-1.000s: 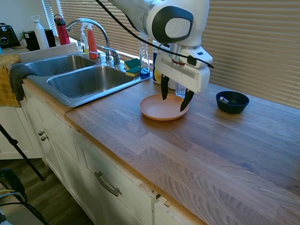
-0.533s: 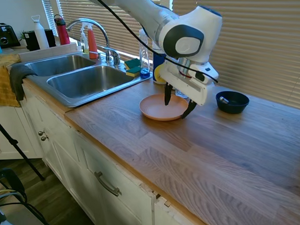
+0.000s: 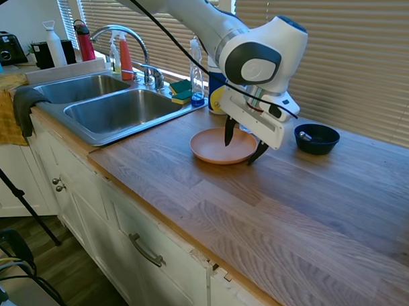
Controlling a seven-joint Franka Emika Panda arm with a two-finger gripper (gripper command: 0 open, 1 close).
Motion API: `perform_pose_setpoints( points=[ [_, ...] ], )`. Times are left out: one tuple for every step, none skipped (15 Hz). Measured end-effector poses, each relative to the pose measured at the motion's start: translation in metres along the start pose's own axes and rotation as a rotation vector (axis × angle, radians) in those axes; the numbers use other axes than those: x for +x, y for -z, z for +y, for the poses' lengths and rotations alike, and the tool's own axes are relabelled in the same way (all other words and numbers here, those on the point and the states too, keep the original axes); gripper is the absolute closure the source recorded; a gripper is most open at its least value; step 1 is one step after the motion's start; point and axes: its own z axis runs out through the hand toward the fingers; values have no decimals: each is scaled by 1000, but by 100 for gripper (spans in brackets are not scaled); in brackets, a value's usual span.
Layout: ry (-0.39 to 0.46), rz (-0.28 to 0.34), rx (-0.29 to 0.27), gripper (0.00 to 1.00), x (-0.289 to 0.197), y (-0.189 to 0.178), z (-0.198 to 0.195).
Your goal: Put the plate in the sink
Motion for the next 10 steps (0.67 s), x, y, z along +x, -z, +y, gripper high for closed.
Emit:
perform_pose_setpoints(
  points=[
    [2, -1, 1, 100, 1, 0, 2],
    [3, -2, 4, 100, 3, 0, 3],
    [5, -5, 8, 100, 4, -1, 5],
    [8, -7, 11, 100, 5, -1, 6],
    [8, -9, 13, 100, 6, -2, 7],
    [6, -12, 18, 100, 7, -2, 8],
    [9, -16, 26, 100, 8, -3, 10],
    [12, -20, 35, 100, 10, -3, 11],
    [14, -24, 42, 100, 12, -4, 13],
    [14, -28, 48, 100, 14, -4, 14]
  ],
)
